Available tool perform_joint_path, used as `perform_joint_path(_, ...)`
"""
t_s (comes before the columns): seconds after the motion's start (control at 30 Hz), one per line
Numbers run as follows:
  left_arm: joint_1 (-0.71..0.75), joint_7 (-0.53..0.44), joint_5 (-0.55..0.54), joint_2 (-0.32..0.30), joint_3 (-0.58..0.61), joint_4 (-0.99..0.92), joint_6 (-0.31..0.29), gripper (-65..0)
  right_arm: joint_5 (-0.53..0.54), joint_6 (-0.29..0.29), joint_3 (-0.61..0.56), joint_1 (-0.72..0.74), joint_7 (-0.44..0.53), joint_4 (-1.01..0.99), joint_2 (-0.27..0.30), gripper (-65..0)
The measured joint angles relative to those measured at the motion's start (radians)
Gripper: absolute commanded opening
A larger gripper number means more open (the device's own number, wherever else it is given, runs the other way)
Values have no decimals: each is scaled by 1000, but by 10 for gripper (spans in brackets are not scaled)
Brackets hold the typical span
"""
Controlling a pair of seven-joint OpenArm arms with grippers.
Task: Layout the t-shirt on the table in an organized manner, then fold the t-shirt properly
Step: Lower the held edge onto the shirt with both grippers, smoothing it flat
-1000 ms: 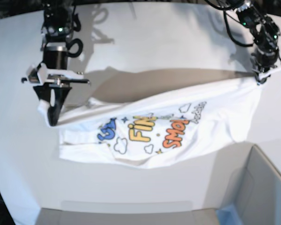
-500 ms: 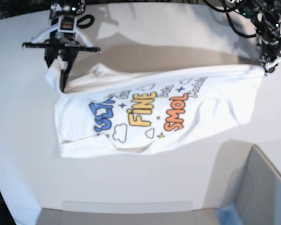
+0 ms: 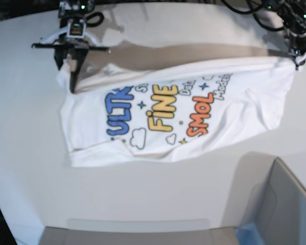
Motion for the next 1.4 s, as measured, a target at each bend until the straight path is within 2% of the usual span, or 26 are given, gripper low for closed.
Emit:
perform_joint_path(0.3, 0, -3, -2, -4, 0, 2, 0, -650, -7, -1, -27, 40, -14, -121, 3, -650)
perform_joint_path(0.37, -17, -2, 0, -4, 2, 2, 0, -650, -7, -1, -27, 51, -84, -122, 8, -650)
perform_joint_path(0.47, -48, 5, 0, -6, 2, 3, -1, -650, -2, 2, -33, 80, -132, -122, 27, -650)
perform_joint_path(0.53, -72, 79, 5, -26, 3, 3, -1, -650, 34, 7, -34, 103, -143, -122, 26, -650)
perform_joint_path(0.63, -127, 158, 11, -74, 29, 2, 5, -650, 95, 88, -34, 128, -168, -122, 27, -650)
perform_joint_path(0.7, -169, 175, 6, -92, 36, 2, 3, -650, 160, 129, -34, 134, -232, -122, 23, -650)
perform_joint_path(0.83, -208, 193, -2, -87, 48, 3, 119, -650, 273, 164, -44, 163, -319, -124, 25, -650)
perform_joint_path(0.9, -204, 193, 15, -113, 96, -16, 151, -650, 293, 201, -55, 180, -365, -124, 31, -650)
perform_joint_path(1.03, -225, 175, 7, -196, 207, -125, 188, -650, 346, 220, -84, 201, -443, -132, 35, -650)
perform_joint_path(1.13, -256, 165, 12, -200, 227, -186, 211, -650, 362, 225, -105, 226, -455, -145, 37, -650)
perform_joint_path(1.27, -267, 147, 11, -203, 231, -193, 210, -650, 361, 227, -105, 250, -454, -169, 39, -650)
perform_joint_path(1.4, -293, 144, 10, -203, 239, -201, 209, -650, 404, 239, -106, 285, -462, -224, 36, -650)
